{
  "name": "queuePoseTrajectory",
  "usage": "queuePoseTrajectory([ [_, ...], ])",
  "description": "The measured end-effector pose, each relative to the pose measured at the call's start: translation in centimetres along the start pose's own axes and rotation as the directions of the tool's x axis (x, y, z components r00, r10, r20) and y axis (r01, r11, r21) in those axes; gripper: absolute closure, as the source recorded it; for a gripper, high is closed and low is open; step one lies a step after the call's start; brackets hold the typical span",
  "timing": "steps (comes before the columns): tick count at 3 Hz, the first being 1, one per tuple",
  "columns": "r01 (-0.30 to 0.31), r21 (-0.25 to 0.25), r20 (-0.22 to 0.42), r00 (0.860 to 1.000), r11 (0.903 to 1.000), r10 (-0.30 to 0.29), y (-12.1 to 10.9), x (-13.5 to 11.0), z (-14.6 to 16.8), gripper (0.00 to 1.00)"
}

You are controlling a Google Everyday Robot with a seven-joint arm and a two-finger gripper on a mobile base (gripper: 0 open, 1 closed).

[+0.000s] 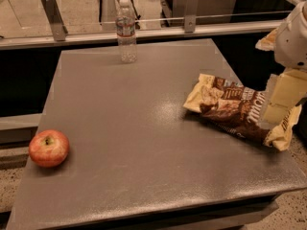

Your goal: Move brown chip bag near water bottle

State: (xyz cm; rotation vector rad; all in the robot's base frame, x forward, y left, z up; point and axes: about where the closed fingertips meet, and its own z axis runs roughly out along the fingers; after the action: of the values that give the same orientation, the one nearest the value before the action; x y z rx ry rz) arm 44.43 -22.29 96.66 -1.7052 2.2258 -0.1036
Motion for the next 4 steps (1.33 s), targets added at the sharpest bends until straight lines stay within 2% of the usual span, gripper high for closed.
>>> queuePoseTrajectory([
  [1, -0.024, 0.013, 0.024, 0.999, 0.9996, 0.023, -1.0, 1.4, 1.5, 0.00],
  [4, -0.095, -0.013, 0.119, 0.988, 0.9954, 0.096, -4.4, 2.9, 8.4, 0.00],
])
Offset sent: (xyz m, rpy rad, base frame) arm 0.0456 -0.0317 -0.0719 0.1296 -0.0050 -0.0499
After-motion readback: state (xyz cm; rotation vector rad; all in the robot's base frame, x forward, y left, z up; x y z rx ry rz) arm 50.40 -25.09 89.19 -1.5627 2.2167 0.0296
